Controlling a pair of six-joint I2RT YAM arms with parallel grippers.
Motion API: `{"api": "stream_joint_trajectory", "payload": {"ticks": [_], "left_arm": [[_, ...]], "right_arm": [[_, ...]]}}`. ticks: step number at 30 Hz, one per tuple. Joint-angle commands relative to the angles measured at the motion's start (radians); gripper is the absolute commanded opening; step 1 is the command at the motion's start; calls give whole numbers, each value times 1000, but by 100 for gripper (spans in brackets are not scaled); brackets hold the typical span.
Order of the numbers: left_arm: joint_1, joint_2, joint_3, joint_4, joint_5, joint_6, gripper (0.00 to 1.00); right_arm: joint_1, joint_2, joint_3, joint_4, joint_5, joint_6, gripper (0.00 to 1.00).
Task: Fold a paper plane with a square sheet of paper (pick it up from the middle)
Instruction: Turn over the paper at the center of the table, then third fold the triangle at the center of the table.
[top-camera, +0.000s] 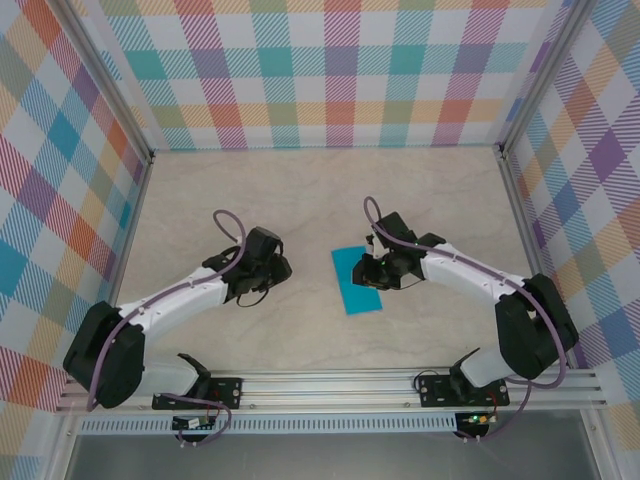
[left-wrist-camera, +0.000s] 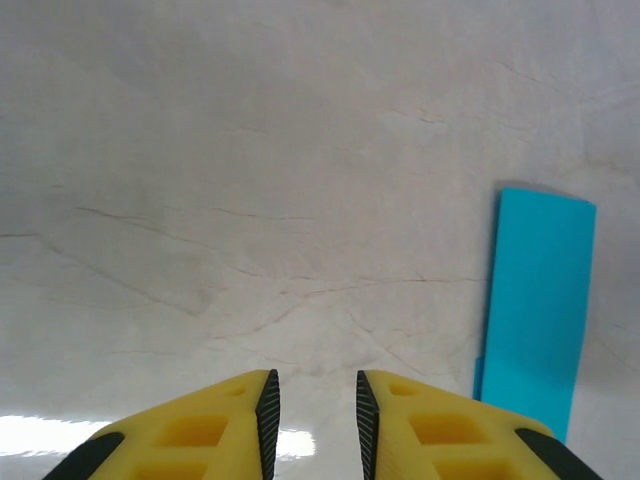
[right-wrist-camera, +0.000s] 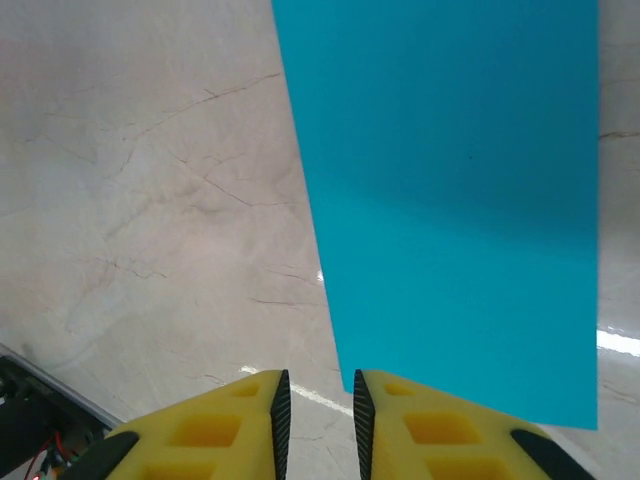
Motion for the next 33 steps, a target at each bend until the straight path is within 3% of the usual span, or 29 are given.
{"api": "stream_joint_trajectory", "payload": {"ticks": [1,12,21,28,33], "left_arm": [[-21,75,66,107,117,32,27],[-36,232,161,142,183,22,26],[-39,301,211,153,236,30,25],[-43,390,306,157,316,66,22],[-53,486,391,149,361,84,17]], "right_arm": [[-16,21,-67,173,-195,-18,24],[-16,206,-160,401,-209,130,19],[33,226,-250,575,-88,411,20],[33,57,-214,402,-34,289,23],[-26,-97,-217,231,48,201,32]]}}
